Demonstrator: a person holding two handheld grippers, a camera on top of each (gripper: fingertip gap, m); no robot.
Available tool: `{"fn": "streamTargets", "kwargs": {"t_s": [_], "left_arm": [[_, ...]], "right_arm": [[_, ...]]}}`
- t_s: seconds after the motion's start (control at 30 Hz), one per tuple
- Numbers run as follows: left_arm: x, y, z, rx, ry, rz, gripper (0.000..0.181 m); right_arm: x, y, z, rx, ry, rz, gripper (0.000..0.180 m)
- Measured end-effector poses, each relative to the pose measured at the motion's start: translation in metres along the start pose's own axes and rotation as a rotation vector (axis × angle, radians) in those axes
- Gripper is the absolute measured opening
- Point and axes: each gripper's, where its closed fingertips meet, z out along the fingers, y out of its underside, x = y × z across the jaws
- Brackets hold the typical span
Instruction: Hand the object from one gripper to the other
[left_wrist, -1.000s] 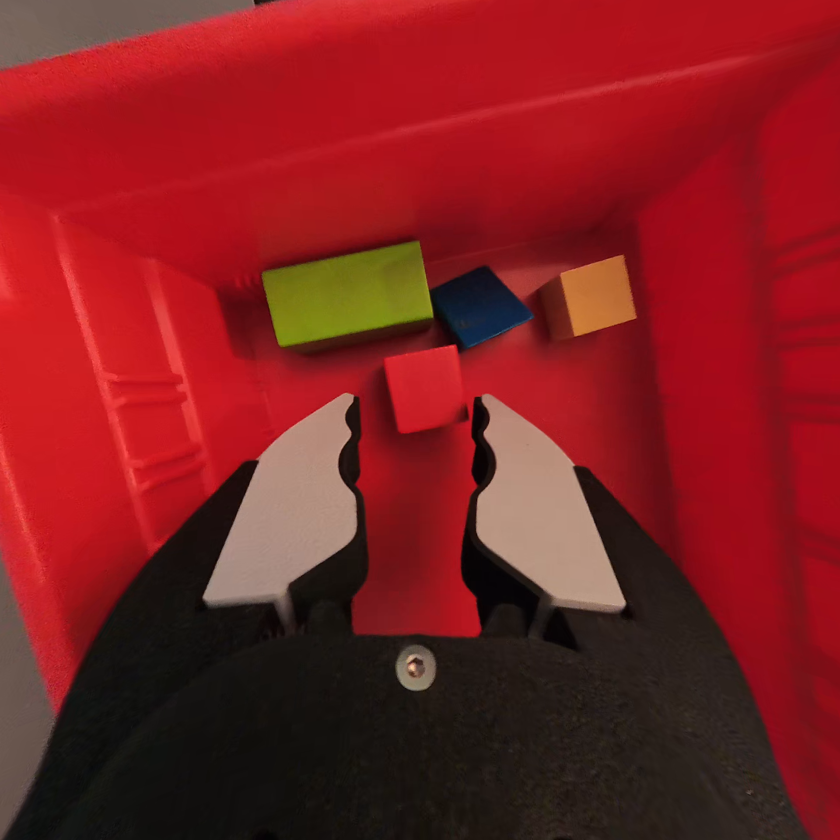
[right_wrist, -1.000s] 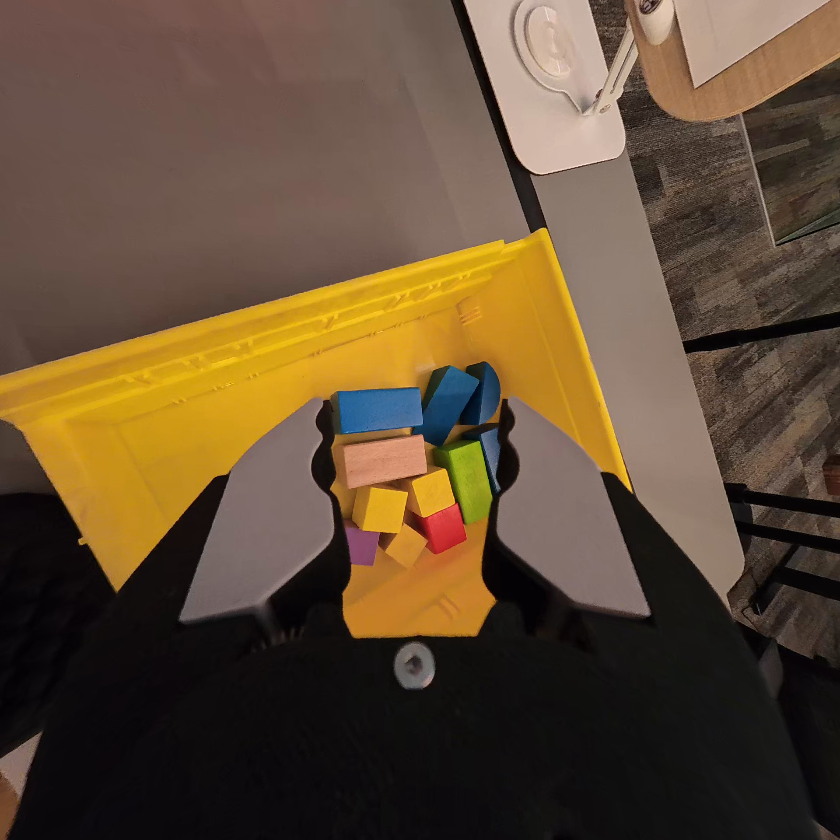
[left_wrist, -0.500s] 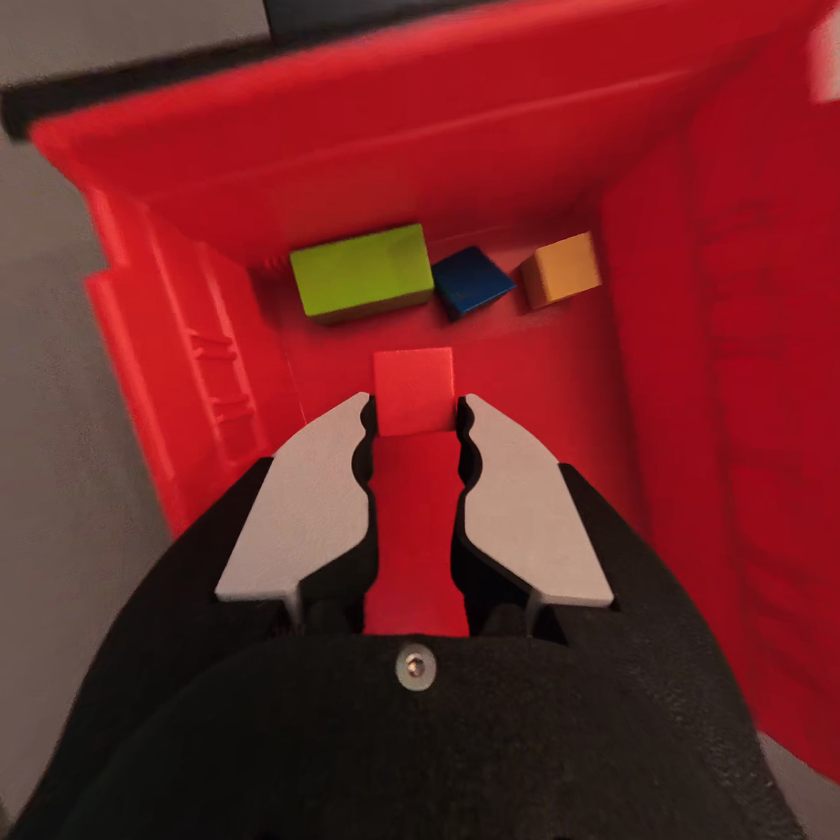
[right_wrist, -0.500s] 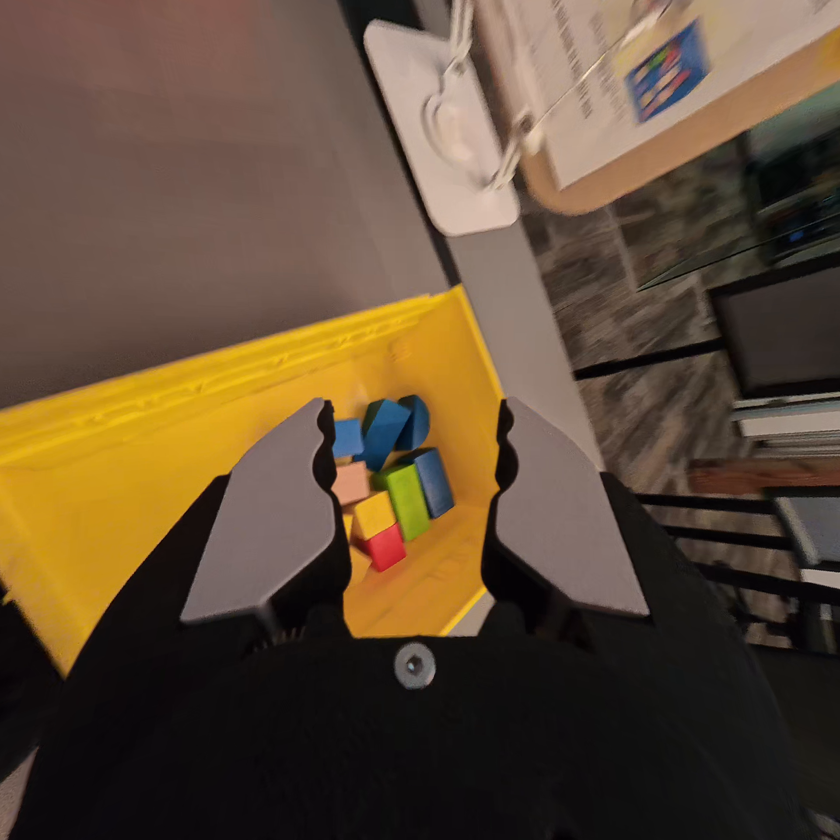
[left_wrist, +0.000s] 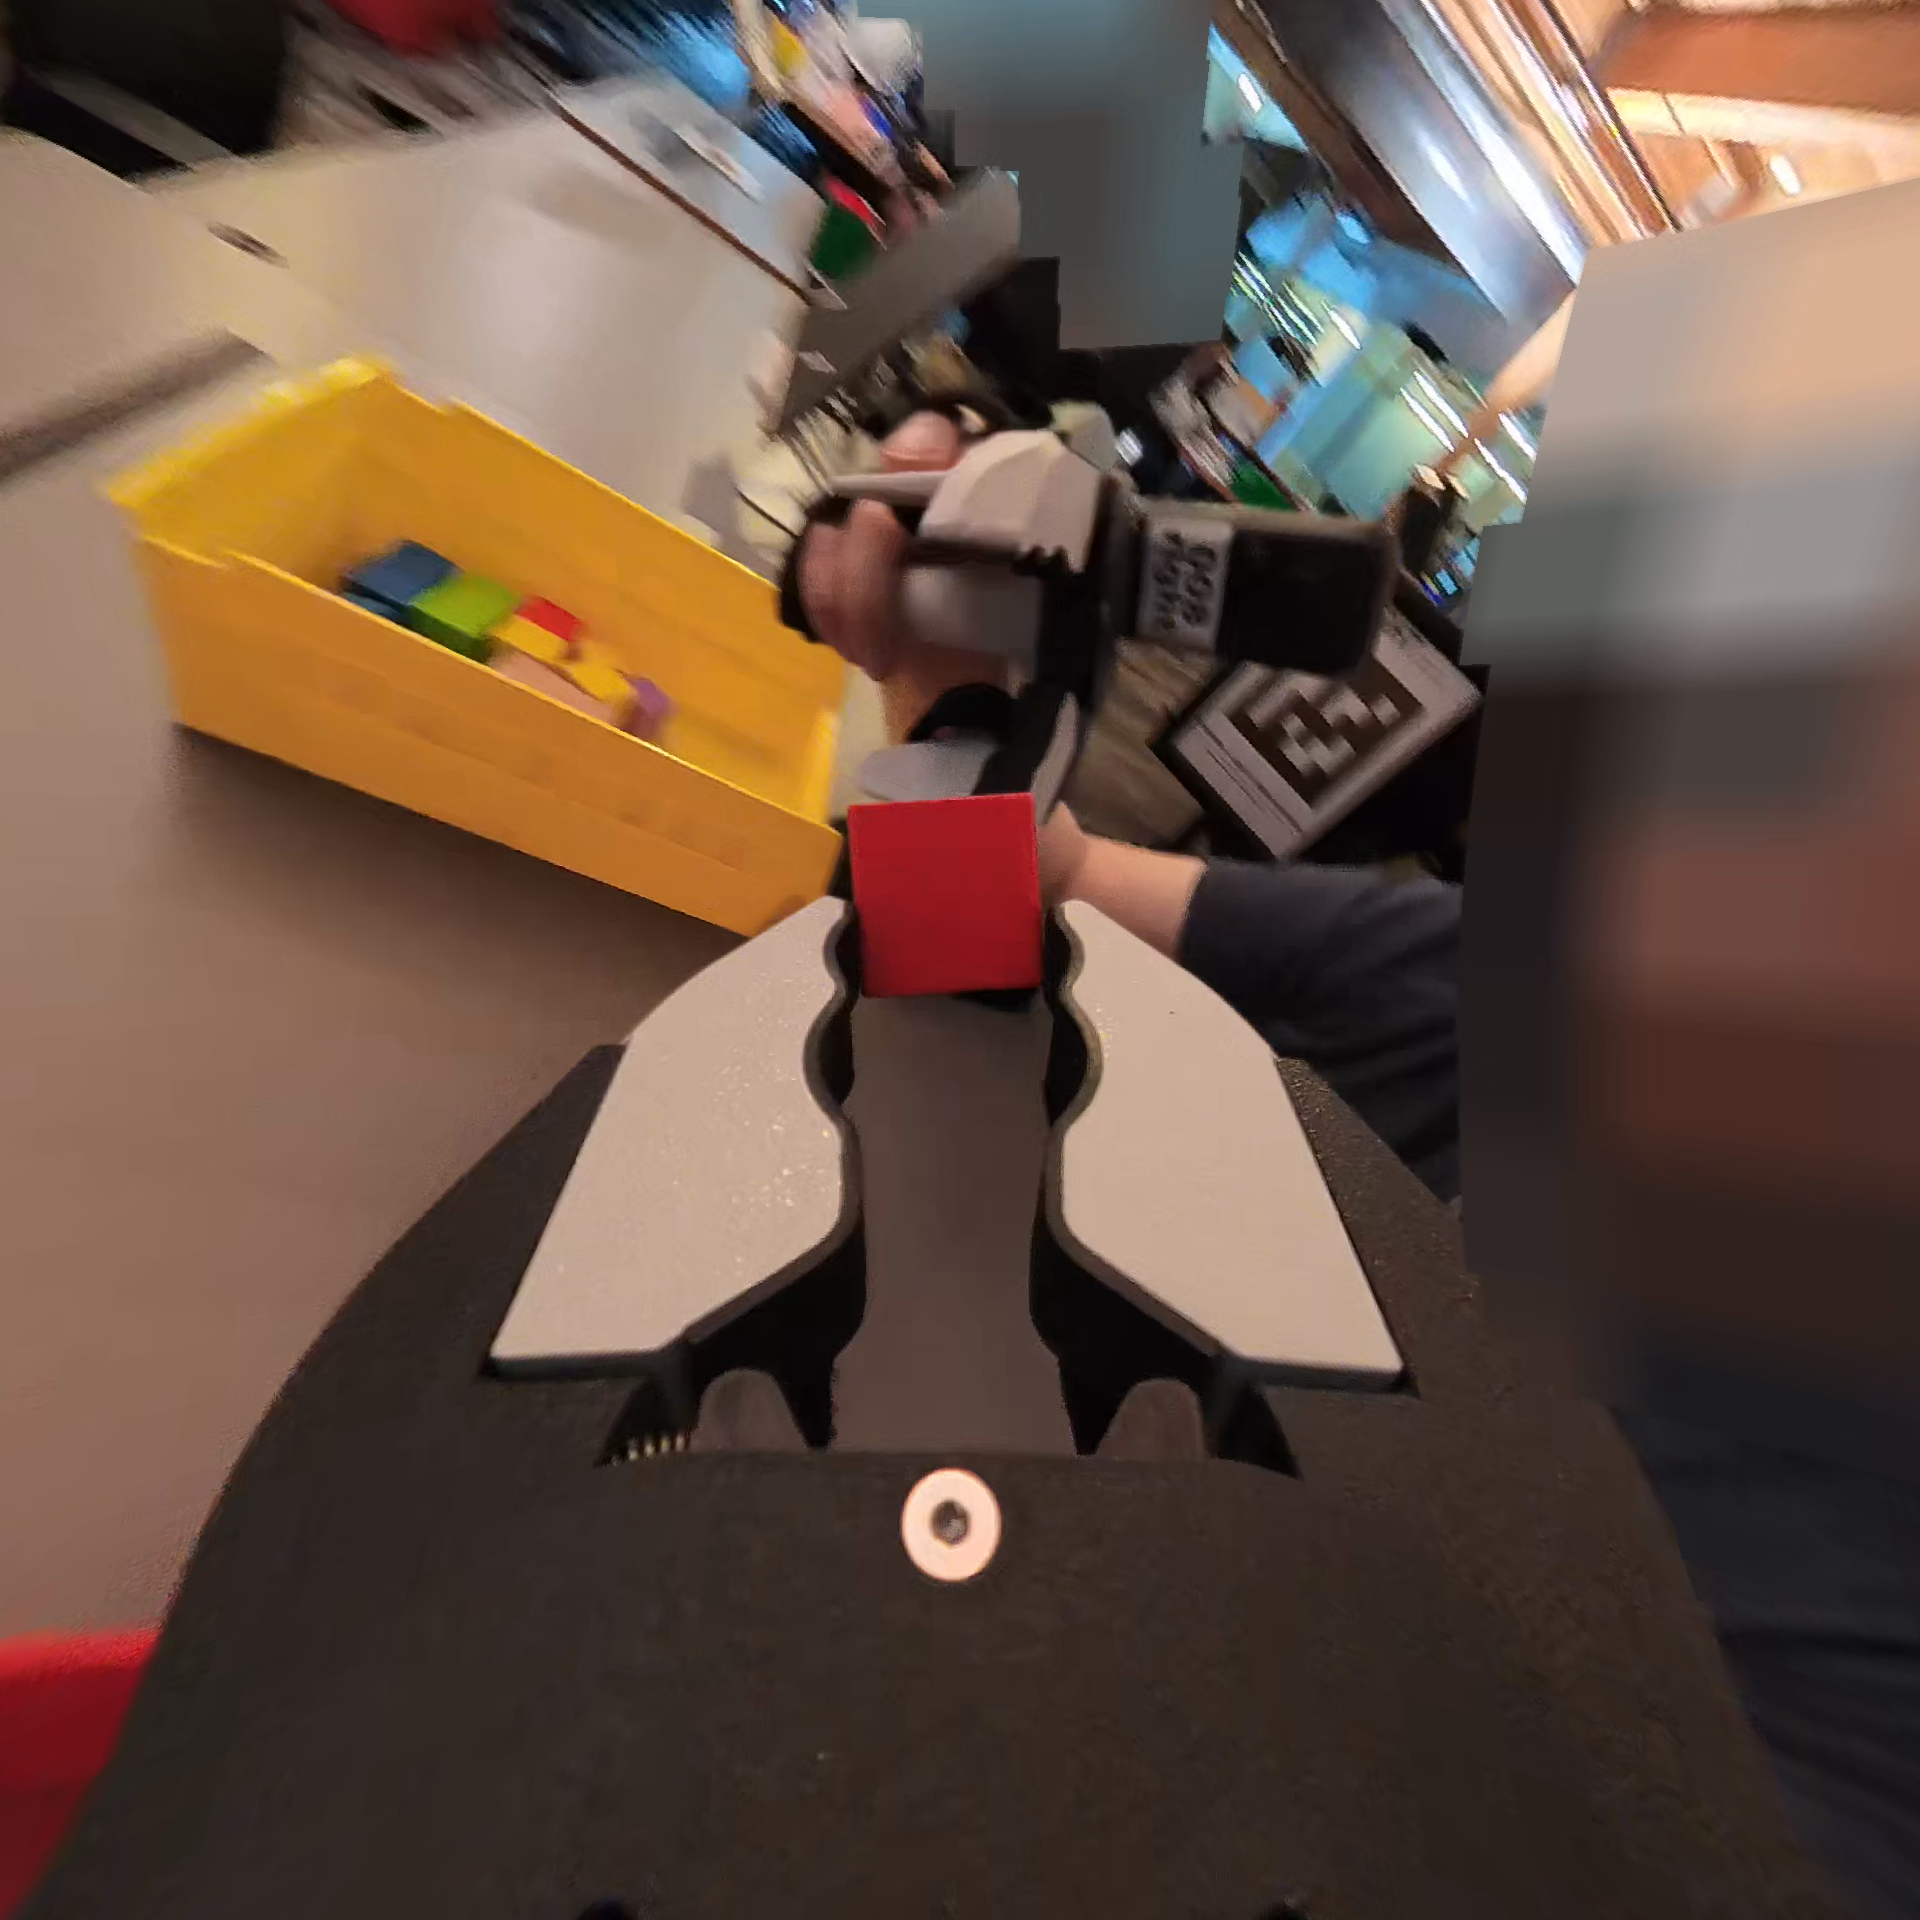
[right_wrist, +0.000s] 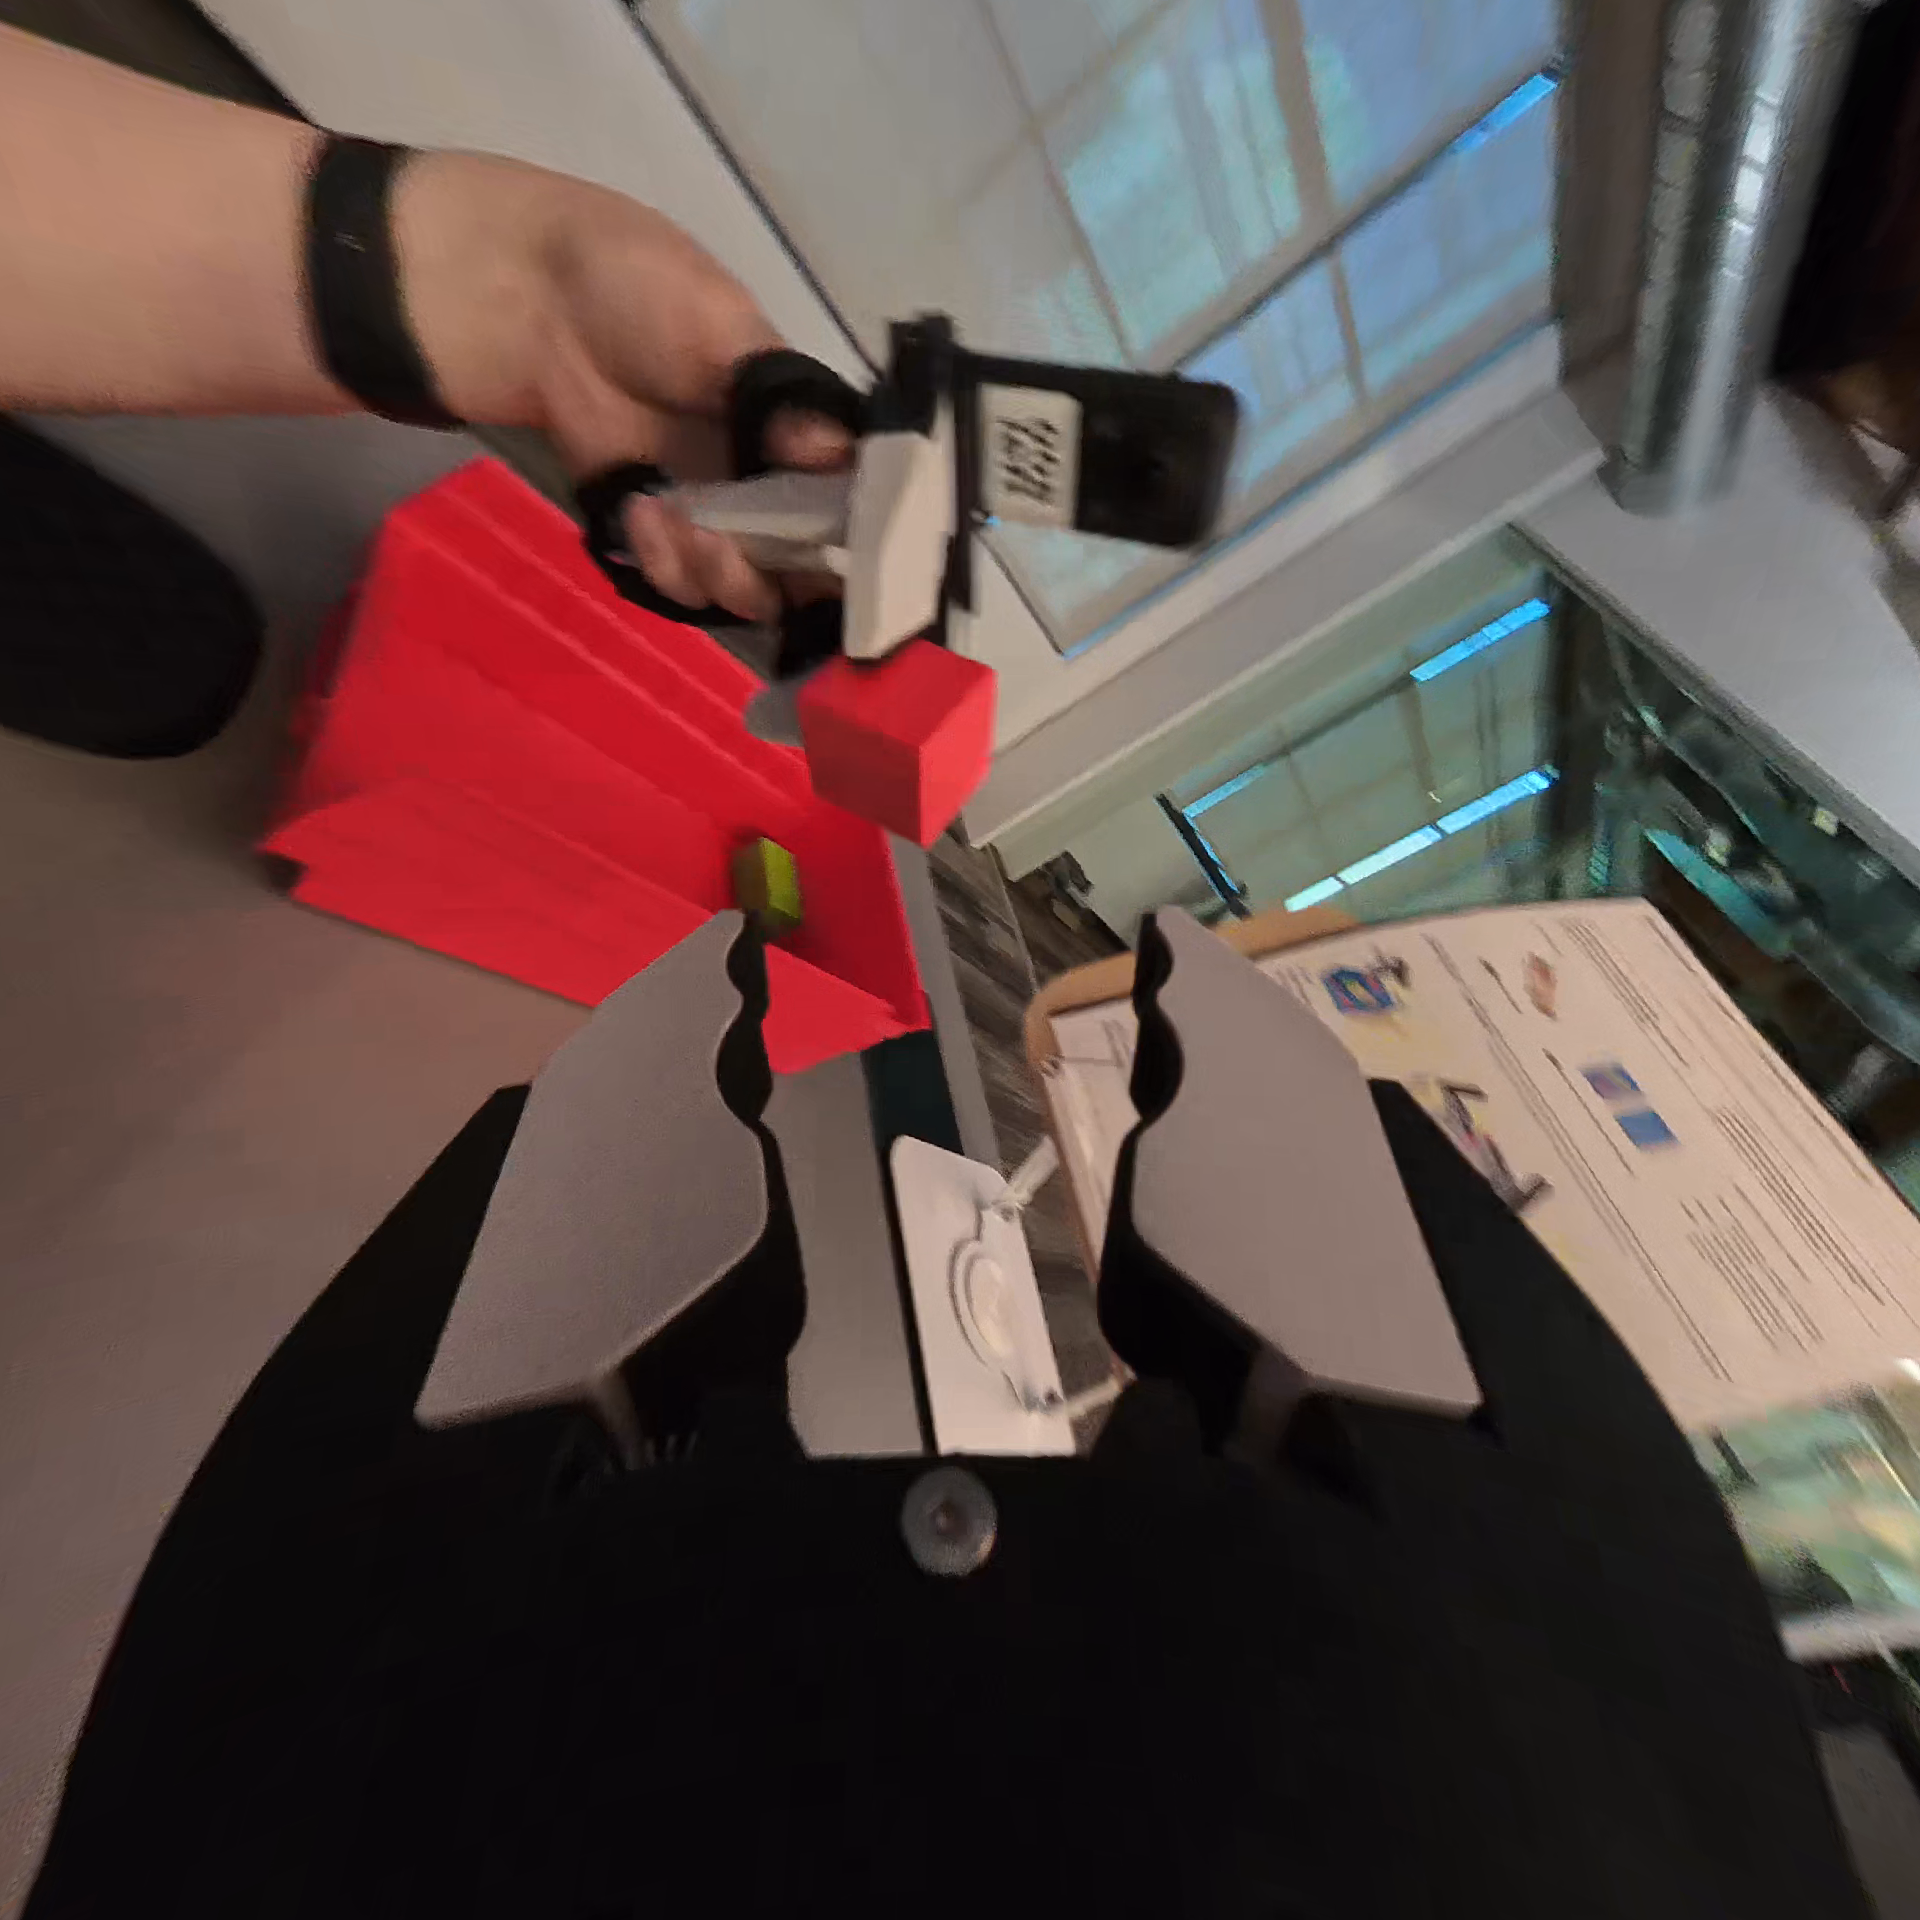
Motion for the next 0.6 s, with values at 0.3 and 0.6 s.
{"fn": "streamTargets", "kwargs": {"t_s": [0.3, 0.6], "left_arm": [[0.025, 0.057, 0.029, -0.357, 0.118, 0.061, 0.034], [0.034, 0.075, 0.037, -0.46, 0.151, 0.084, 0.033]], "right_arm": [[-0.065, -0.036, 0.011, 0.036, -0.25, -0.14, 0.059], [-0.091, -0.034, 0.014, -0.019, -0.355, -0.202, 0.035]]}}
